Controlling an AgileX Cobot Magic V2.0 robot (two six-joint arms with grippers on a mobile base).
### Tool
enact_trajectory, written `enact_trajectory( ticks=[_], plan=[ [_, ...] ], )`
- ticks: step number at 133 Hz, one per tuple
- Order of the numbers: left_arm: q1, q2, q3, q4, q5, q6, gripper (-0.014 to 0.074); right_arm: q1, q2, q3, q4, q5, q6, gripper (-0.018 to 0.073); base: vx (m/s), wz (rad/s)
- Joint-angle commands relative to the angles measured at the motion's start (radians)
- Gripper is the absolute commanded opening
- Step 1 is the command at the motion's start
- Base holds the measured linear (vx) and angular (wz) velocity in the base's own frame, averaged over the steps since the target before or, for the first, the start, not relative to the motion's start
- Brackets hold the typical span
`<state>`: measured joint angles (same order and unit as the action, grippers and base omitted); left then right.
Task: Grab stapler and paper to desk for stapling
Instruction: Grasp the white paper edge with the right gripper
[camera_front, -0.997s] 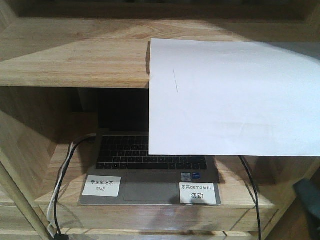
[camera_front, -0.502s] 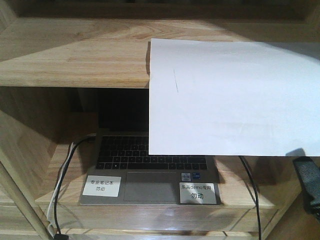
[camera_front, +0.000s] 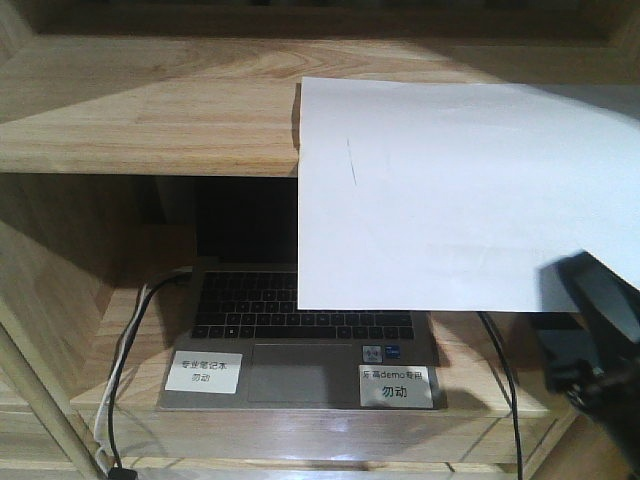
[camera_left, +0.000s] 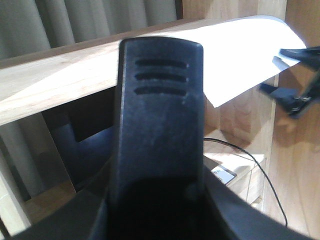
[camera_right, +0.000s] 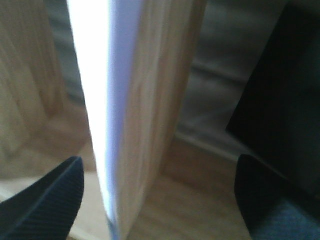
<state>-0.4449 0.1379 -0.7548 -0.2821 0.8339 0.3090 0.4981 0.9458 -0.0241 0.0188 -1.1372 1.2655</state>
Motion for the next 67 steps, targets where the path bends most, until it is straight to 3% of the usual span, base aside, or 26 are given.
enact_trajectory(
  ticks=[1,67],
  plan=[
    [-0.003,0.016,-0.024,-0.024,-0.107,0.0,-0.0006,0.0,0.03,-0.077,-0.047,-0.209,-0.003,0.0582,0.0,0.0],
    [-0.003,0.016,-0.024,-0.024,-0.107,0.0,-0.0006,0.0,0.053,-0.165,0.096,-0.208,-0.019,0.0582,0.0,0.0]
  ],
)
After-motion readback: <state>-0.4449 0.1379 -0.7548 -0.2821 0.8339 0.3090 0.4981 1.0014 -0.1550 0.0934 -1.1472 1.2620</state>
